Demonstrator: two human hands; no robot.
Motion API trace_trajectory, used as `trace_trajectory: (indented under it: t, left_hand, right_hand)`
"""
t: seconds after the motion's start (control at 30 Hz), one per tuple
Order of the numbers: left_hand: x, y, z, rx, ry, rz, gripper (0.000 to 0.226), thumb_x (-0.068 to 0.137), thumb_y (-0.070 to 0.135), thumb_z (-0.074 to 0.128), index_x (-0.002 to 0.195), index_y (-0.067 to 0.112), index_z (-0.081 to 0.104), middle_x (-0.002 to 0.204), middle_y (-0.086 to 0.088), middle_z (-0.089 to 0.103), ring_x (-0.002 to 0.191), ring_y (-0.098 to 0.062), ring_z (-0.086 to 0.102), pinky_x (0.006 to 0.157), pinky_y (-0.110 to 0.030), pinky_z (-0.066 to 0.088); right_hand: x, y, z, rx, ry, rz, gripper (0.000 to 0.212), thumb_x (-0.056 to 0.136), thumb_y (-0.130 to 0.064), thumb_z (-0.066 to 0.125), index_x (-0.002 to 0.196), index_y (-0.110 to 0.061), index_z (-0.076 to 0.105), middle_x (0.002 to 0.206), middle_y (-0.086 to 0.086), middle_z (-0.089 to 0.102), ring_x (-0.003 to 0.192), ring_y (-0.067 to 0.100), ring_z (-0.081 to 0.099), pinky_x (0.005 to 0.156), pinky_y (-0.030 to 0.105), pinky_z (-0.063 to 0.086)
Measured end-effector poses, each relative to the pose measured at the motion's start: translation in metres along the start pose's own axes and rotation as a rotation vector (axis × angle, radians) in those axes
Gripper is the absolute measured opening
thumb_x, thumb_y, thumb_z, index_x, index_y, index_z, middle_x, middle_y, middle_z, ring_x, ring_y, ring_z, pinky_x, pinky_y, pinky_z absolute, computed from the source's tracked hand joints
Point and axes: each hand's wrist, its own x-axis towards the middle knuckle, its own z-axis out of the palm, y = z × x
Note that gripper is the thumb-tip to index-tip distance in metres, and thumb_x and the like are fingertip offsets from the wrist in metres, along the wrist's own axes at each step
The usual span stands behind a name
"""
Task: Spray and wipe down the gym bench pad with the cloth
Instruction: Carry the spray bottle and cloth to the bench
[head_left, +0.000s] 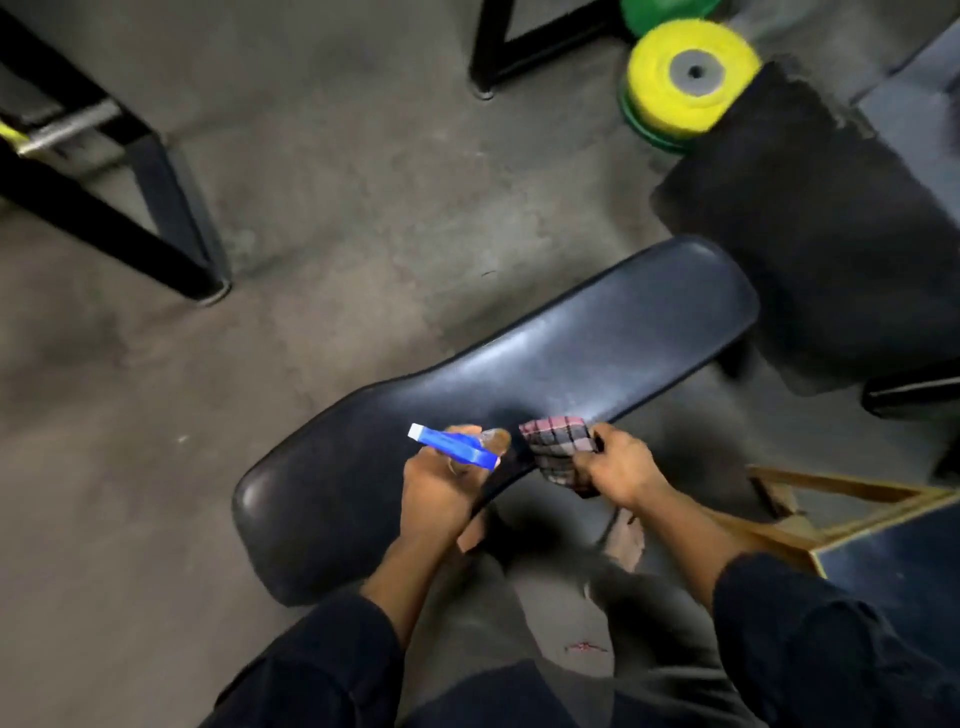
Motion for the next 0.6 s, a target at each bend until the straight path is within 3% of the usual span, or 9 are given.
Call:
trace_trajectory:
  t: [0.07, 0.13, 0.17, 0.2, 0.27, 0.33, 0.4, 0.47, 0.6]
  left_hand:
    - [0.001, -0.014, -0.019, -0.047, 0.042, -0.048, 0.045, 0.084, 0.062, 0.085, 0.092, 0.019, 0.077, 0.085, 0.002, 0.075, 0.072, -0.012, 0.076, 0.066, -0.018, 0.057]
    - [0.002, -0.028, -0.032, -0.13, 0.087, -0.104, 0.043, 0.081, 0.06, 0.089, 0.093, 0.019, 0.078, 0.083, 0.002, 0.076, 0.07, -0.01, 0.078, 0.063, -0.016, 0.057]
    - [0.004, -0.04, -0.038, -0.152, 0.12, -0.13, 0.037, 0.081, 0.057, 0.09, 0.097, 0.025, 0.081, 0.089, 0.008, 0.079, 0.08, -0.006, 0.079, 0.071, -0.018, 0.059]
    - [0.004, -0.051, -0.043, -0.136, 0.143, -0.129, 0.029, 0.084, 0.055, 0.088, 0.101, 0.032, 0.083, 0.097, 0.016, 0.079, 0.091, -0.001, 0.077, 0.08, -0.017, 0.058]
    - [-0.006, -0.05, -0.048, -0.009, 0.117, -0.038, 0.02, 0.089, 0.053, 0.079, 0.107, 0.043, 0.082, 0.106, 0.029, 0.075, 0.103, 0.01, 0.069, 0.092, -0.007, 0.048]
    - [-0.01, -0.062, -0.051, 0.078, 0.115, -0.004, 0.028, 0.088, 0.052, 0.073, 0.114, 0.048, 0.08, 0.112, 0.034, 0.071, 0.11, 0.017, 0.063, 0.096, 0.0, 0.04]
    - [-0.012, -0.072, -0.046, 0.098, 0.125, 0.006, 0.03, 0.091, 0.039, 0.078, 0.119, 0.05, 0.08, 0.118, 0.036, 0.069, 0.115, 0.021, 0.059, 0.098, 0.003, 0.034]
    - [-0.017, -0.078, -0.037, 0.117, 0.147, 0.026, 0.033, 0.092, 0.028, 0.08, 0.119, 0.048, 0.081, 0.119, 0.036, 0.067, 0.115, 0.023, 0.058, 0.098, 0.009, 0.025]
    - [-0.015, -0.064, -0.014, 0.216, 0.071, 0.039, 0.026, 0.093, 0.043, 0.079, 0.118, 0.048, 0.08, 0.113, 0.036, 0.069, 0.114, 0.02, 0.059, 0.097, 0.006, 0.029]
  right_hand:
    - [0.016, -0.029, 0.019, 0.02, -0.015, -0.03, 0.007, 0.099, -0.02, 0.073, 0.099, -0.018, 0.066, 0.1, 0.013, 0.07, 0.075, 0.01, 0.072, 0.054, 0.006, 0.044]
    - [0.032, -0.052, 0.037, 0.017, -0.05, -0.034, 0.011, 0.097, -0.017, 0.073, 0.107, -0.016, 0.07, 0.112, 0.018, 0.076, 0.103, 0.028, 0.075, 0.078, 0.021, 0.047]
    - [0.045, -0.062, 0.051, -0.002, -0.067, -0.025, 0.01, 0.095, -0.016, 0.071, 0.105, -0.016, 0.069, 0.111, 0.017, 0.076, 0.105, 0.032, 0.072, 0.081, 0.025, 0.045]
    - [0.057, -0.07, 0.063, -0.005, -0.081, -0.025, 0.005, 0.094, -0.014, 0.069, 0.095, -0.017, 0.066, 0.105, 0.015, 0.075, 0.101, 0.031, 0.07, 0.081, 0.027, 0.044]
    - [0.067, -0.073, 0.066, 0.017, -0.057, -0.006, 0.022, 0.094, -0.01, 0.067, 0.08, -0.019, 0.054, 0.094, 0.011, 0.069, 0.091, 0.027, 0.065, 0.078, 0.029, 0.044]
    - [0.088, -0.073, 0.081, 0.025, -0.064, -0.009, 0.024, 0.095, -0.004, 0.064, 0.08, -0.019, 0.054, 0.092, 0.009, 0.069, 0.09, 0.025, 0.065, 0.078, 0.031, 0.048]
    - [0.108, -0.067, 0.093, 0.025, -0.121, 0.011, 0.023, 0.097, 0.002, 0.059, 0.091, -0.02, 0.062, 0.099, 0.009, 0.074, 0.095, 0.027, 0.07, 0.077, 0.034, 0.055]
    - [0.124, -0.059, 0.098, -0.009, -0.155, 0.022, 0.027, 0.1, 0.005, 0.055, 0.116, -0.014, 0.067, 0.115, 0.014, 0.077, 0.105, 0.031, 0.073, 0.079, 0.038, 0.059]
    - [0.135, -0.046, 0.078, -0.102, -0.062, -0.025, 0.046, 0.101, -0.001, 0.062, 0.145, -0.014, 0.059, 0.137, 0.017, 0.072, 0.129, 0.035, 0.067, 0.095, 0.03, 0.051]
